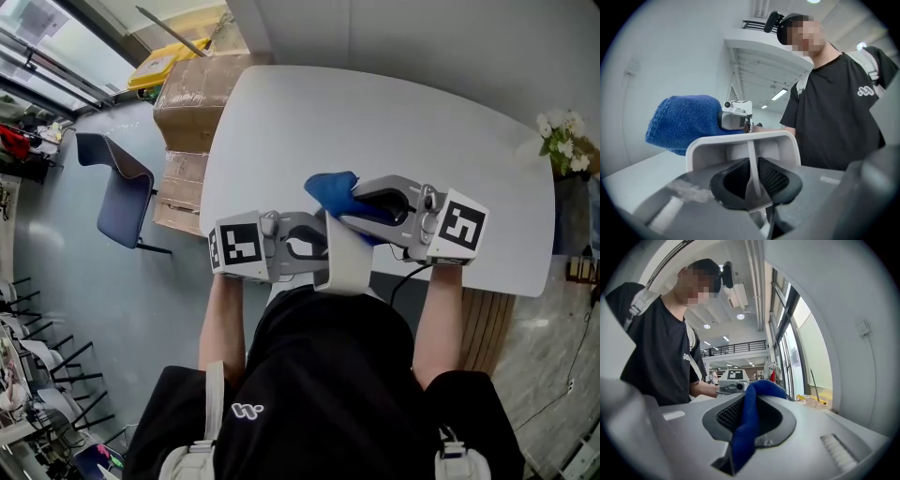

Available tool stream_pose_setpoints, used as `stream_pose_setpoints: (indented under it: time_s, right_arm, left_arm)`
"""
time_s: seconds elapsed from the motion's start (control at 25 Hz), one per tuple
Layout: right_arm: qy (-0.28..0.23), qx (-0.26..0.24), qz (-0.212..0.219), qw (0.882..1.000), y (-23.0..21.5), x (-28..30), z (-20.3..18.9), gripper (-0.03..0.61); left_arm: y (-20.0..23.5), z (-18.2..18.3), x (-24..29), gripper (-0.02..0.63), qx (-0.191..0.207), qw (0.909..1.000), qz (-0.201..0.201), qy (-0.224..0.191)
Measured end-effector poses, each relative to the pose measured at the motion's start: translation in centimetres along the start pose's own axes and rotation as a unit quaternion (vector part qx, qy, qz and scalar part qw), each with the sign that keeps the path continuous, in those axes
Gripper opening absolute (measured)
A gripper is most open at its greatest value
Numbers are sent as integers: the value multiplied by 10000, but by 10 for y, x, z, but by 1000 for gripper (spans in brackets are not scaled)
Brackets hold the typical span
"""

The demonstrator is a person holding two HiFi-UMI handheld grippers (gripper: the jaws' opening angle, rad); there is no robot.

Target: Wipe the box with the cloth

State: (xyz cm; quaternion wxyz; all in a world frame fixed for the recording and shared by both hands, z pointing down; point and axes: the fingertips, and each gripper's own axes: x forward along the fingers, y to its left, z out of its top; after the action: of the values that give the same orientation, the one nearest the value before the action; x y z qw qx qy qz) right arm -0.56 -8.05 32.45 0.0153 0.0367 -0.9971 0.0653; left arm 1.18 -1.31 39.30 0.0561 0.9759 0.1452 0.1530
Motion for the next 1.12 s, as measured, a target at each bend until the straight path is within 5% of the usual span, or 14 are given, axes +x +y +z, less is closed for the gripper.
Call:
stream_pose_setpoints:
  time_s: [0.48, 0.6, 0.84, 1.12]
  right_arm:
    - [-847, 535, -179, 9948, -24, -26, -8, 55]
    - [-763, 638, -213, 9948, -24, -27, -22, 55]
    - [-1417, 1053, -62, 9843, -22, -30, -20, 52]
    - [-1362, 1224, -9, 9831, -16, -25, -33, 51]
  left_arm:
    - [-13, 35, -6, 58, -358, 9937, -267, -1027]
    - [-11, 49, -12, 52, -387, 9878, -277, -1484]
    - [-11, 63, -23, 52, -366, 9779, -296, -2035]
    - [-4, 81, -43, 54, -313, 9631, -48, -2671]
